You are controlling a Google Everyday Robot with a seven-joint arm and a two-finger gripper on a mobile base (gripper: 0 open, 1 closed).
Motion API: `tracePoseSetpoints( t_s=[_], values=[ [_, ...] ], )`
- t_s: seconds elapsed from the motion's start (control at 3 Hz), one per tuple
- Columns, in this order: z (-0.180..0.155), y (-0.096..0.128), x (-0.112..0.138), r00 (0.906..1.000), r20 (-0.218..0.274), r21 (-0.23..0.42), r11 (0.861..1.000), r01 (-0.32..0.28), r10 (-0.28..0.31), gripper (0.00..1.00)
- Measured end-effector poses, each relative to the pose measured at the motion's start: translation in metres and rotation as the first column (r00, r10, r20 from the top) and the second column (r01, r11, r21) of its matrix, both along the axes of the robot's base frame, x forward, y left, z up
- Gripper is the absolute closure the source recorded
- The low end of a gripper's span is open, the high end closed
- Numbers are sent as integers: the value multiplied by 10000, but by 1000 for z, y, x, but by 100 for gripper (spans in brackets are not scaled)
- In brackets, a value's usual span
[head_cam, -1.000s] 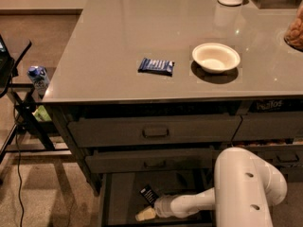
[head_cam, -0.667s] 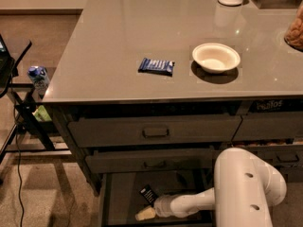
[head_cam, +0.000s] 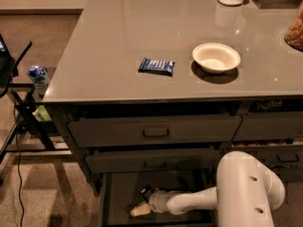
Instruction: Pick rxbar chocolate from bottom drawer and place on counter
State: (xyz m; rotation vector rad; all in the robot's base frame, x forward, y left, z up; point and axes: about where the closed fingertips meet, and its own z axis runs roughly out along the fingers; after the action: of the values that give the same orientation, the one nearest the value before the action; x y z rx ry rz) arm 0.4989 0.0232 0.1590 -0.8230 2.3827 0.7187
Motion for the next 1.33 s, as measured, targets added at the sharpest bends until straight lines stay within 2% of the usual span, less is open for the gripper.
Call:
tracePoseSetpoints(
  t_s=[0.67,1.0,1.33],
  values=[
    [-4,-5,12,9998,187,-174,9998,25,-22,0],
    [-21,-18,16,9998,128,-452,9988,171,-166,0],
    [-29,-21,17,9998,84,-510,9985,204,-200,0]
  ],
)
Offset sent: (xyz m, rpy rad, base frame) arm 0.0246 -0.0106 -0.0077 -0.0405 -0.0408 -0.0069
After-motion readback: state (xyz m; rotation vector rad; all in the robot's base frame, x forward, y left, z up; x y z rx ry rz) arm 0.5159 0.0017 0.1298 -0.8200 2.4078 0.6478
